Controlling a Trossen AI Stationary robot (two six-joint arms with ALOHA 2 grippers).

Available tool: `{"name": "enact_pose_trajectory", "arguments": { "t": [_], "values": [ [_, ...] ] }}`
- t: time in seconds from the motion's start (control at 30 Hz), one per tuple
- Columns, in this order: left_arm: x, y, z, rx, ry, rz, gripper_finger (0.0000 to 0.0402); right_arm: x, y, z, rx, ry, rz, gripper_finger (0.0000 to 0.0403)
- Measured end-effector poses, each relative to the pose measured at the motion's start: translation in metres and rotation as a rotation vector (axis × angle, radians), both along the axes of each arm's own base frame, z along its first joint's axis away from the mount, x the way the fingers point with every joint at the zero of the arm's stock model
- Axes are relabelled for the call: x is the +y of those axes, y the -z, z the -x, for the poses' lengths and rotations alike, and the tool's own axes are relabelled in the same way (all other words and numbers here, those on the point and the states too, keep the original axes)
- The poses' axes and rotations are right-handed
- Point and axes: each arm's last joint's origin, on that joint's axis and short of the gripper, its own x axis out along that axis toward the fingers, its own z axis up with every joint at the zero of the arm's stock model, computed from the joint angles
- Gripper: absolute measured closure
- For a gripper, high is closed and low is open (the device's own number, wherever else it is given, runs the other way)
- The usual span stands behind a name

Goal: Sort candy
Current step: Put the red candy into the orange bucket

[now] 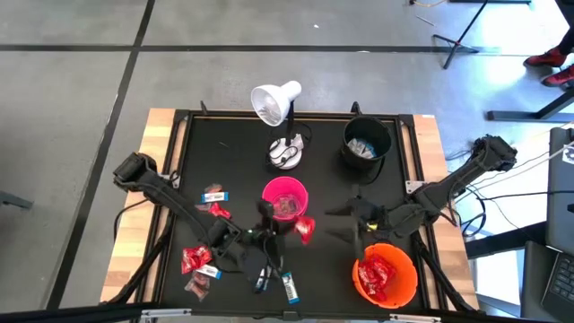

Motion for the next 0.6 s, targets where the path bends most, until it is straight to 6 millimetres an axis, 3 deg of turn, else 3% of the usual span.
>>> {"name": "enact_pose_trajectory", "arguments": {
  "t": [0.3, 0.6],
  "values": [
    [0.017, -0.003, -0.004, -0.021, -0.179, -0.178, 0.0401, -0.019, 0.009, -0.030, -0.037, 0.144, -0.034, 0.0175],
    [0.022, -0.003, -0.006, -0.032, -0.220, -0.195, 0.0401, -0.038, 0.021, -0.051, -0.020, 0.185, -0.105, 0.0175]
  ]
}}
